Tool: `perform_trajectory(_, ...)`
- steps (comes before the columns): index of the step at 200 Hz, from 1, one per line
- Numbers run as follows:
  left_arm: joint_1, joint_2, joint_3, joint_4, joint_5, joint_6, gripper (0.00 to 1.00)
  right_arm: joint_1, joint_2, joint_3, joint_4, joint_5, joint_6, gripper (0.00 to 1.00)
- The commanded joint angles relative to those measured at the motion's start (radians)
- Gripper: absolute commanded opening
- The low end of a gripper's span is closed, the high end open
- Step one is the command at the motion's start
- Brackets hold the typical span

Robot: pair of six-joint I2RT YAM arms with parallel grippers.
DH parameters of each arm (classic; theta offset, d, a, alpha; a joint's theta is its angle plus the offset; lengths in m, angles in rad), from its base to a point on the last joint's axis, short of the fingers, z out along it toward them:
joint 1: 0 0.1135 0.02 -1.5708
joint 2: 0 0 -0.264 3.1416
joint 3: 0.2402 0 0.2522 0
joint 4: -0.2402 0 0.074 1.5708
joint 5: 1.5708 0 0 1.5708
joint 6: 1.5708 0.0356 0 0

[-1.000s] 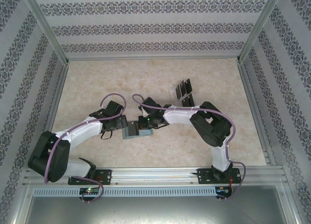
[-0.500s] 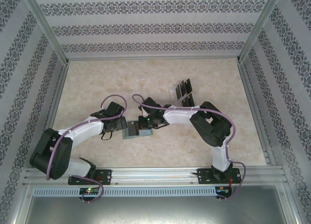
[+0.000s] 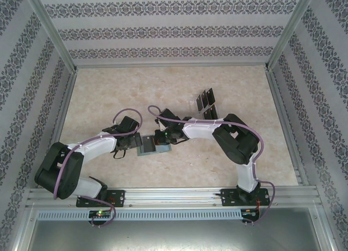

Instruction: Put the credit cards into the card holder

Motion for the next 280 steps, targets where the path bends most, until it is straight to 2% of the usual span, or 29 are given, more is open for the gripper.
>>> perform_trajectory(1, -0.011, 0.01, -0.035, 0.011, -0.015, -0.017, 1.0, -0.015, 0.001, 0.013, -0.073, 0.019, -0.013, 0.0)
perform_trajectory(175, -0.013, 0.022, -0.059, 0.039, -0.003, -0.029, 1.0, 0.051, 0.096, 0.148, -0.077, -0.02, 0.011, 0.0)
perform_trajectory(222, -0.011, 0.024, -0.061, 0.042, -0.001, -0.031, 1.0, 0.057, 0.085, 0.125, -0.052, -0.038, 0.022, 0.0)
perform_trajectory(280, -0.012, 0.013, -0.066, 0.037, -0.003, -0.033, 1.0, 0.014, 0.0, 0.053, -0.045, 0.03, 0.029, 0.0)
